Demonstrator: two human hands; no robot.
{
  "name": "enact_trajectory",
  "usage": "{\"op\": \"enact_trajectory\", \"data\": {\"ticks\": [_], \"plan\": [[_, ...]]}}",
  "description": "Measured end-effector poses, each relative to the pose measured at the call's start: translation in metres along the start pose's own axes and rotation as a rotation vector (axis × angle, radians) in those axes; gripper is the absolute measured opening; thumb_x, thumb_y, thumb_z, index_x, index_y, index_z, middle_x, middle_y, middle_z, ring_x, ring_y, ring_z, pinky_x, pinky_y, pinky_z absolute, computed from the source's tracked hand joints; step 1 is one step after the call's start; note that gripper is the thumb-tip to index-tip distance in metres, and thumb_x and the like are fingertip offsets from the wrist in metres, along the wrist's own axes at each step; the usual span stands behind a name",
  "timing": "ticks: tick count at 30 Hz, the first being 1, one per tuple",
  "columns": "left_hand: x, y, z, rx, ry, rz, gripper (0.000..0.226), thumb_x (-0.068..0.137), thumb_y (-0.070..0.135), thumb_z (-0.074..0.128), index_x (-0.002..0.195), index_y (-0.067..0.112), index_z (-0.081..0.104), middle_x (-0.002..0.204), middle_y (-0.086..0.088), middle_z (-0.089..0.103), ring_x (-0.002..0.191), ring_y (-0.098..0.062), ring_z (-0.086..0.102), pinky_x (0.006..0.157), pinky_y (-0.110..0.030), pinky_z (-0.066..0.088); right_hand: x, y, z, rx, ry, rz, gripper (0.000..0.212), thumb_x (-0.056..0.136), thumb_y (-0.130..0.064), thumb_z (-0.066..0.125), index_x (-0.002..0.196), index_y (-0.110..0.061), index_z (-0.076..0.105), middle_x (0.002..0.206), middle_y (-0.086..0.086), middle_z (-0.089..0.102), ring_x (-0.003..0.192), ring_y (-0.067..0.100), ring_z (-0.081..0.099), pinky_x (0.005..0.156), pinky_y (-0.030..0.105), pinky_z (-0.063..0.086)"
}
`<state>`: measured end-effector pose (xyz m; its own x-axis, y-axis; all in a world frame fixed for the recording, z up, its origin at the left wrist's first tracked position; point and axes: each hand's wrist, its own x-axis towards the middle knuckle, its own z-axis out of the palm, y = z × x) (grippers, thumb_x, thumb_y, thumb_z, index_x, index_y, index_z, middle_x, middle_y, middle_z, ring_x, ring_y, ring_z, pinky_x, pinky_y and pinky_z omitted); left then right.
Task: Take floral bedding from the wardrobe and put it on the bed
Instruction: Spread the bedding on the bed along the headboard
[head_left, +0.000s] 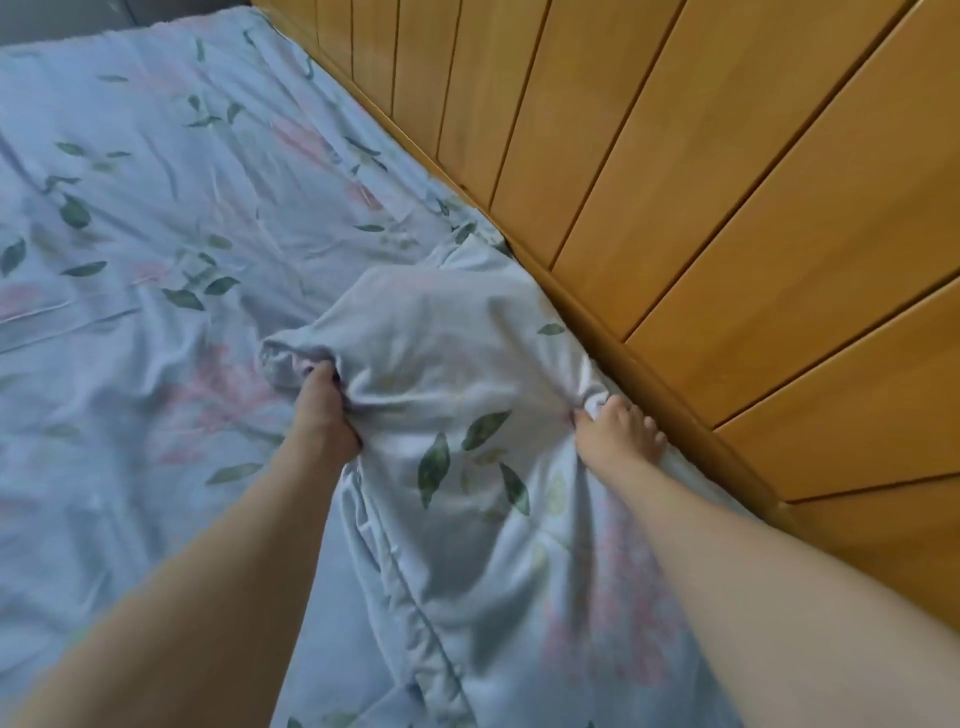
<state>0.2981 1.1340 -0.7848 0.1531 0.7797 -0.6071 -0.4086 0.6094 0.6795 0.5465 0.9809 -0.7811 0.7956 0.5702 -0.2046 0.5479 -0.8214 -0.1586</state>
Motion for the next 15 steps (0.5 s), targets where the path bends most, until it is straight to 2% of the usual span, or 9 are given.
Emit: {"op": "enact_trajectory", "data": {"ticks": [3, 6, 7, 8, 9, 10, 11, 13, 15], "plan": [[0.008, 0.027, -0.004, -0.096, 0.053, 0.201, 0.022, 0.092, 0.000, 0.044, 0.100, 0.012, 0.060, 0.097, -0.013, 0.062, 0.096, -0.030, 0.061, 0.086, -0.045, 0.054, 0.004, 0.008, -0.012, 0.061, 0.278, -0.077, 0.034, 0.094, -0.039, 0.051, 0.103, -0.006, 0.055, 0.113, 0.018, 0.062, 0.107, 0.038, 0.054, 0.090, 0.047, 0.038], [0.017, 0.038, -0.039, -0.116, 0.492, 0.383, 0.021, 0.085, -0.004, 0.055, 0.090, 0.017, 0.051, 0.103, -0.010, 0.061, 0.090, -0.023, 0.060, 0.086, -0.038, 0.048, -0.010, 0.014, -0.010, 0.073, 0.379, -0.139, 0.035, 0.092, -0.040, 0.056, 0.100, -0.005, 0.053, 0.107, 0.020, 0.059, 0.100, 0.040, 0.055, 0.087, 0.049, 0.040], [0.016, 0.038, -0.048, 0.063, 0.695, 0.384, 0.018, 0.085, 0.001, 0.052, 0.097, 0.015, 0.050, 0.113, -0.013, 0.058, 0.098, -0.026, 0.058, 0.090, -0.039, 0.044, -0.016, 0.014, -0.006, 0.048, 0.328, -0.171, 0.043, 0.092, -0.044, 0.054, 0.110, -0.005, 0.052, 0.116, 0.021, 0.054, 0.108, 0.041, 0.051, 0.096, 0.052, 0.036], [0.012, 0.034, -0.051, 0.364, 0.887, 0.306, 0.026, 0.087, 0.010, 0.050, 0.112, 0.013, 0.049, 0.128, -0.016, 0.050, 0.114, -0.031, 0.052, 0.097, -0.041, 0.039, -0.024, 0.014, -0.001, -0.001, 0.256, -0.202, 0.055, 0.093, -0.050, 0.047, 0.125, -0.005, 0.045, 0.131, 0.021, 0.044, 0.121, 0.040, 0.043, 0.108, 0.055, 0.026], [0.003, 0.025, -0.047, 0.676, 0.978, 0.250, 0.042, 0.089, 0.019, 0.048, 0.130, 0.014, 0.042, 0.143, -0.020, 0.038, 0.129, -0.036, 0.039, 0.105, -0.044, 0.031, -0.031, 0.014, 0.003, -0.056, 0.193, -0.237, 0.066, 0.094, -0.055, 0.037, 0.139, -0.008, 0.032, 0.145, 0.019, 0.029, 0.133, 0.037, 0.031, 0.116, 0.055, 0.010], [-0.008, 0.011, -0.035, 0.927, 0.904, 0.328, 0.054, 0.091, 0.027, 0.045, 0.142, 0.016, 0.032, 0.152, -0.021, 0.025, 0.139, -0.038, 0.024, 0.112, -0.048, 0.020, -0.038, 0.017, 0.005, -0.091, 0.178, -0.286, 0.071, 0.094, -0.058, 0.028, 0.148, -0.012, 0.019, 0.154, 0.015, 0.014, 0.141, 0.035, 0.019, 0.116, 0.053, -0.003], [-0.022, -0.010, -0.019, 1.112, 0.708, 0.518, 0.058, 0.093, 0.035, 0.042, 0.147, 0.020, 0.025, 0.156, -0.018, 0.017, 0.144, -0.035, 0.013, 0.115, -0.052, 0.008, -0.046, 0.023, 0.004, -0.098, 0.193, -0.341, 0.071, 0.094, -0.058, 0.021, 0.151, -0.017, 0.012, 0.157, 0.012, 0.007, 0.145, 0.033, 0.011, 0.115, 0.051, -0.009], [-0.055, -0.061, 0.018, 1.354, 0.252, 0.889, 0.055, 0.092, 0.046, 0.038, 0.145, 0.034, 0.027, 0.157, -0.005, 0.014, 0.146, -0.024, 0.005, 0.112, -0.055, -0.008, -0.070, 0.046, 0.004, -0.095, 0.231, -0.403, 0.068, 0.095, -0.056, 0.021, 0.153, -0.021, 0.013, 0.160, 0.010, 0.008, 0.147, 0.031, 0.011, 0.116, 0.052, -0.007], [-0.079, -0.103, 0.035, 1.587, -0.028, 0.861, 0.053, 0.093, 0.055, 0.030, 0.145, 0.046, 0.021, 0.160, 0.008, 0.005, 0.148, -0.021, -0.004, 0.108, -0.064, -0.012, -0.098, 0.081, 0.009, -0.141, 0.165, -0.377, 0.069, 0.094, -0.056, 0.019, 0.154, -0.021, 0.014, 0.161, 0.011, 0.011, 0.147, 0.030, 0.012, 0.118, 0.054, -0.004]]}}
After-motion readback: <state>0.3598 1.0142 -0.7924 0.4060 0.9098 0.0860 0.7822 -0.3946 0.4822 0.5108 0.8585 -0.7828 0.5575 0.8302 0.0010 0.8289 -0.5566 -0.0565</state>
